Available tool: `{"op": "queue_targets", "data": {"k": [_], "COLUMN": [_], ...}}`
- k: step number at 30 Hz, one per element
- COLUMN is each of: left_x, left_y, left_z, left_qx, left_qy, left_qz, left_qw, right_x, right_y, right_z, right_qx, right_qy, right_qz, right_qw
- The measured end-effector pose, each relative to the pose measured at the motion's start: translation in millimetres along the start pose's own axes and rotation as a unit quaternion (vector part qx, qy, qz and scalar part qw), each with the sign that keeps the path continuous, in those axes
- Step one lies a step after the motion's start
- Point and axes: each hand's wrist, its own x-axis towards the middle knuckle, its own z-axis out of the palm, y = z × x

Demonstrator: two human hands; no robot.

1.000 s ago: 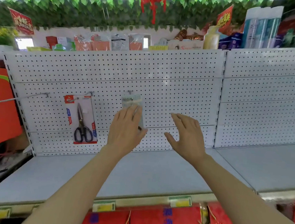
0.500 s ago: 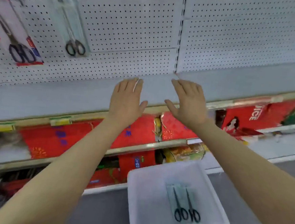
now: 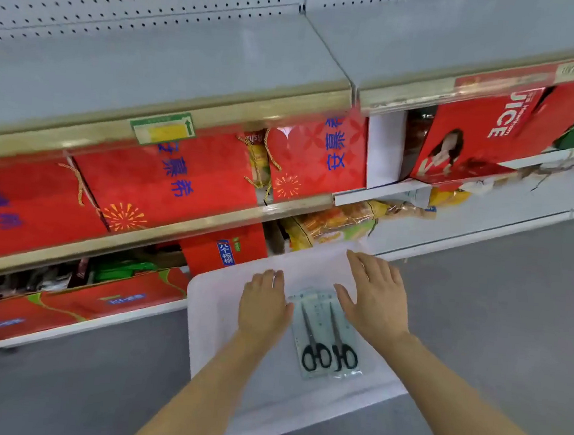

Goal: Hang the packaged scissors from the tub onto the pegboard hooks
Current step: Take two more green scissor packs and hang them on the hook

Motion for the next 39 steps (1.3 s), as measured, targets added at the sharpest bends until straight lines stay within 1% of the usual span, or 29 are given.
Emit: {"op": "queue_targets", "data": {"k": [2, 3, 4, 5, 6, 7, 8, 9, 10, 12, 15, 17, 19, 21, 23, 26, 27, 29, 31, 32, 33, 35, 37, 39], "left_x": [11.7, 16.7, 16.8, 17.0, 16.7, 19.6, 24.6, 27.6, 28.4, 25.6, 24.3, 26.4, 26.1, 22.0, 14.6, -0.1, -4.9, -13.6, -20.7, -23.4, -26.0, -32.8, -40.8, -49.6], "left_y": [6.1, 10.8, 15.1, 20.7, 27.8, 35.5, 43.8, 52.5, 61.6, 78.9, 92.4, 95.0, 92.2, 83.9, 71.2, 50.9, 43.4, 29.6, 18.4, 13.4, 8.9, 0.6, -6.3, -11.2], "left_z": [49.7, 70.5, 81.0, 89.6, 96.5, 109.3, 122.9, 132.6, 139.4, 147.1, 158.7, 165.3, 169.5, 172.8, 175.4, 171.7, 168.1, 161.6, 154.6, 151.4, 148.5, 143.5, 133.4, 115.8], "left_qx": [-0.052, -0.109, -0.184, -0.266, -0.33, -0.364, -0.375, -0.36, -0.33, -0.281, -0.254, -0.265, -0.311, -0.377, -0.417, -0.461, -0.471, -0.503, -0.538, -0.552, -0.562, -0.569, -0.575, -0.58], "left_qy": [-0.081, -0.127, -0.171, -0.2, -0.208, -0.202, -0.187, -0.174, -0.168, -0.154, -0.131, -0.134, -0.123, -0.093, -0.063, -0.015, 0.004, 0.031, 0.04, 0.043, 0.045, 0.056, 0.08, 0.105], "left_qz": [-0.079, -0.135, -0.195, -0.257, -0.319, -0.372, -0.409, -0.437, -0.453, -0.467, -0.474, -0.475, -0.466, -0.452, -0.432, -0.433, -0.442, -0.448, -0.444, -0.439, -0.433, -0.418, -0.398, -0.374], "left_qw": [0.992, 0.977, 0.948, 0.907, 0.864, 0.83, 0.81, 0.806, 0.811, 0.824, 0.833, 0.828, 0.819, 0.803, 0.797, 0.774, 0.763, 0.739, 0.715, 0.707, 0.703, 0.706, 0.71, 0.716], "right_x": [-19.9, -31.0, -41.7, -52.2, -61.0, -68.8, -74.8, -78.9, -81.8, -87.7, -91.6, -92.7, -95.3, -96.0, -94.7, -90.0, -89.2, -90.3, -92.3, -92.9, -93.8, -94.6, -92.6, -86.1], "right_y": [13.9, 19.9, 21.5, 23.5, 25.2, 28.9, 34.0, 37.7, 40.5, 42.6, 42.1, 42.9, 42.1, 40.4, 38.2, 29.8, 25.3, 16.3, 11.1, 9.2, 7.6, 3.9, 1.5, -1.3], "right_z": [37.1, 53.1, 56.3, 58.1, 60.3, 68.2, 77.5, 83.8, 89.1, 97.4, 105.9, 113.0, 121.1, 131.4, 144.1, 163.3, 168.8, 176.7, 180.9, 181.2, 181.2, 179.4, 173.0, 159.8], "right_qx": [-0.008, -0.009, -0.005, -0.001, 0.004, 0.006, 0.003, 0.001, 0.001, 0.002, 0.011, 0.014, 0.022, 0.051, 0.08, 0.095, 0.086, 0.036, -0.003, -0.01, -0.007, 0.013, 0.076, 0.115], "right_qy": [-0.02, -0.028, -0.035, -0.039, -0.042, -0.049, -0.057, -0.064, -0.074, -0.103, -0.129, -0.145, -0.184, -0.239, -0.313, -0.358, -0.364, -0.362, -0.355, -0.358, -0.363, -0.36, -0.332, -0.353], "right_qz": [0.009, 0.016, 0.024, 0.035, 0.046, 0.054, 0.062, 0.068, 0.072, 0.075, 0.086, 0.102, 0.122, 0.167, 0.219, 0.302, 0.32, 0.323, 0.322, 0.329, 0.338, 0.349, 0.355, 0.331], "right_qw": [1.0, 0.999, 0.999, 0.999, 0.998, 0.997, 0.996, 0.996, 0.995, 0.992, 0.988, 0.984, 0.975, 0.955, 0.921, 0.878, 0.87, 0.874, 0.878, 0.874, 0.868, 0.865, 0.87, 0.868]}}
